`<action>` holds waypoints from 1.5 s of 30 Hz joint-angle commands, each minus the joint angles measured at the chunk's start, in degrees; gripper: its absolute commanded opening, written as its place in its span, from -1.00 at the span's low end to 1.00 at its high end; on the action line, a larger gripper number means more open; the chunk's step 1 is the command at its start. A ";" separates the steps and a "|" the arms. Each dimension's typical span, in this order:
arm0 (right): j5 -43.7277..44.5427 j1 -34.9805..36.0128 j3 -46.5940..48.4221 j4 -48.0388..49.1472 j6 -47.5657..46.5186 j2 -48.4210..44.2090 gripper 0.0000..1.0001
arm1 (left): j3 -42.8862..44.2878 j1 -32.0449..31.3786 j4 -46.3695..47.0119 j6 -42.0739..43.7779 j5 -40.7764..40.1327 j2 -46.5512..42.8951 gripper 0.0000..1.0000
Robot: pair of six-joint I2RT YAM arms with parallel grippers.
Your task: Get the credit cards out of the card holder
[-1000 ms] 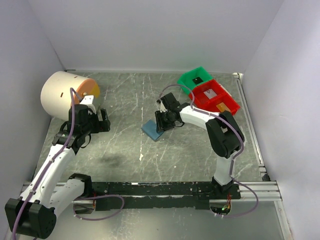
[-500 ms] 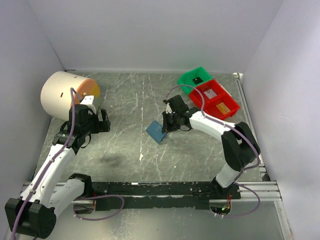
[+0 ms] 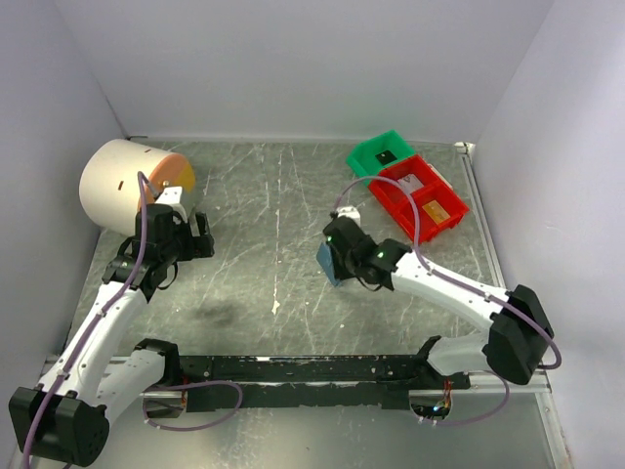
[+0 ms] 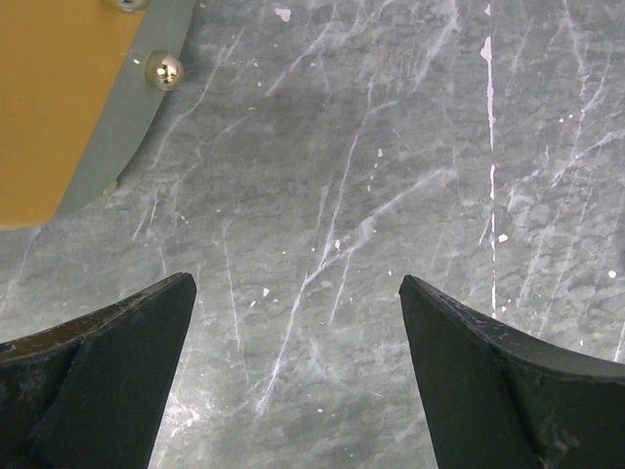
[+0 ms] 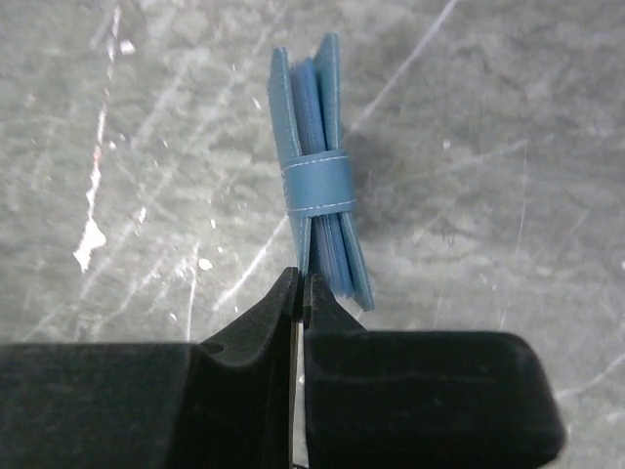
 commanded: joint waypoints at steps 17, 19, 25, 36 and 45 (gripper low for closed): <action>26.59 17.37 -2.95 -9.10 10.49 0.74 -0.99 | 3.28 -0.38 -4.59 -3.83 -11.69 -2.69 1.00; 26.76 19.49 -2.53 -9.29 11.13 3.44 -0.98 | 3.38 -0.38 -5.12 -4.17 -12.79 -2.76 1.00; 26.71 26.39 1.24 -8.76 11.23 12.03 -0.88 | 3.41 -0.47 -5.74 -4.18 -14.56 -3.63 0.99; 12.28 26.91 1.81 3.52 3.64 2.78 0.10 | 3.42 -0.47 -5.78 -6.08 -14.43 -2.89 1.00; -6.25 2.39 -6.62 6.31 7.56 1.12 0.11 | 3.30 -0.64 -5.47 -5.62 -13.09 -2.26 1.00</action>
